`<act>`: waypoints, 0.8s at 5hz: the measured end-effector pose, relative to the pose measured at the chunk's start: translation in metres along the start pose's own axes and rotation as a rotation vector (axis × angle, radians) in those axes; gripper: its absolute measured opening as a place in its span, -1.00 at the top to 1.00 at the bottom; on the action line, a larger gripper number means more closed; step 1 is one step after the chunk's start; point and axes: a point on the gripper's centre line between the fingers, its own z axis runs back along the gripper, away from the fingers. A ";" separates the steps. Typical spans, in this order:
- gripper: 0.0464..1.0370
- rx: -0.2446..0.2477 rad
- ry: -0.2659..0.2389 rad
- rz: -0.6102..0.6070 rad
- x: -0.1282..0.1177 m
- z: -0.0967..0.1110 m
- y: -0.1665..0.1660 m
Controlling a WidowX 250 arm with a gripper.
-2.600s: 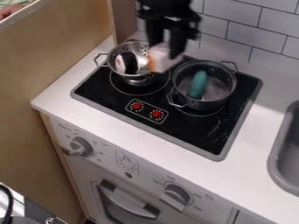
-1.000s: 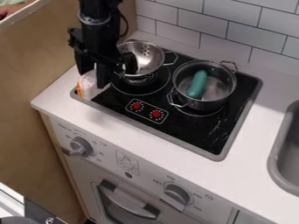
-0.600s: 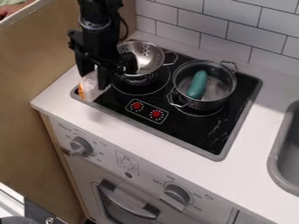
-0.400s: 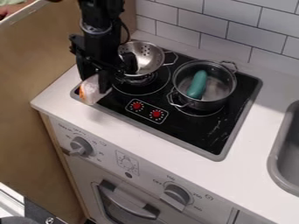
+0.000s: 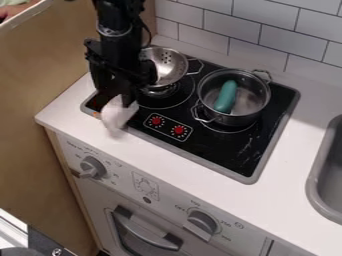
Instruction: Take the object out of the pot and put it to the left bottom side of the cooker
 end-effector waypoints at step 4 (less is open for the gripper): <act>-0.93 -0.047 0.056 0.064 0.024 0.040 -0.024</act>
